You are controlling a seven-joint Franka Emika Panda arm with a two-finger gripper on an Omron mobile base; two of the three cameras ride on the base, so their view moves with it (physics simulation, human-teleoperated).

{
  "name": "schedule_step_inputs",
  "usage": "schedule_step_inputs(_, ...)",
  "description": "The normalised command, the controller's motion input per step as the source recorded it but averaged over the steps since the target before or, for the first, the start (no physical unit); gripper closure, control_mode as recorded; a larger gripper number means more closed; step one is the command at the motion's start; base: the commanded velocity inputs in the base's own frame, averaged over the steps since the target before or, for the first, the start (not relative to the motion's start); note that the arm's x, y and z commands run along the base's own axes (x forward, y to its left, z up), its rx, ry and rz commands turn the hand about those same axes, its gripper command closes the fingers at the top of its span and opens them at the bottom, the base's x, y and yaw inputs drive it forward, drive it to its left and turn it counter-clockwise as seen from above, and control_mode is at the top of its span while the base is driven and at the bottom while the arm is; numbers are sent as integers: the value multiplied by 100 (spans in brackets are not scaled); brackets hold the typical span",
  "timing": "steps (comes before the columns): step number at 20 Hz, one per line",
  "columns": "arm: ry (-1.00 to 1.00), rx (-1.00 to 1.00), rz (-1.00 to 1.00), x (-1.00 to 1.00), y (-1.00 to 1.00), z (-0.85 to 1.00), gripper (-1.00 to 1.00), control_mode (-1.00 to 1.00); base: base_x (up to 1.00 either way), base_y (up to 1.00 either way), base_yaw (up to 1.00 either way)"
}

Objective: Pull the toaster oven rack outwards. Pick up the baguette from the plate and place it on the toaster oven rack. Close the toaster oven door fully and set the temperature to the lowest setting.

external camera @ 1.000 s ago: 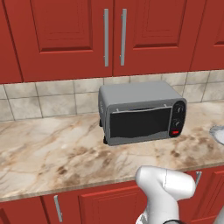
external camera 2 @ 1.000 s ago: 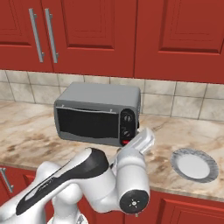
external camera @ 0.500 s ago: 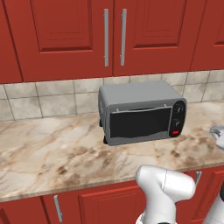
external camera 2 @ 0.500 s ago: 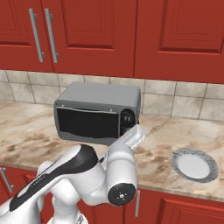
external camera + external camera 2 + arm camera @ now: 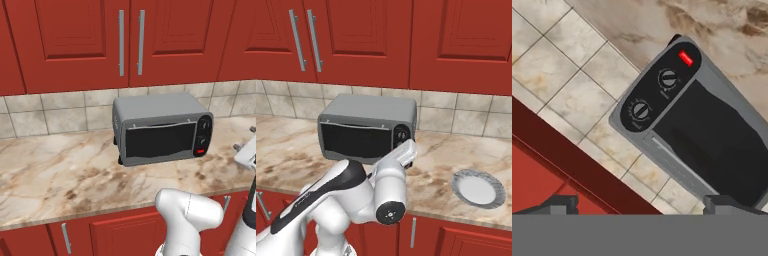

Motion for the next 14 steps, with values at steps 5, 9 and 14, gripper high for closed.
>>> schedule_step_inputs(5, 0, 10, 0, 39, 3, -15, -100, -100, 0, 0, 0)
schedule_step_inputs(9, -1, 10, 0, 34, 0, -13, -100, -100, 0, 0, 0)
schedule_step_inputs(14, -4, 8, 0, 33, 0, -6, -100, -100, 0, 0, 0)
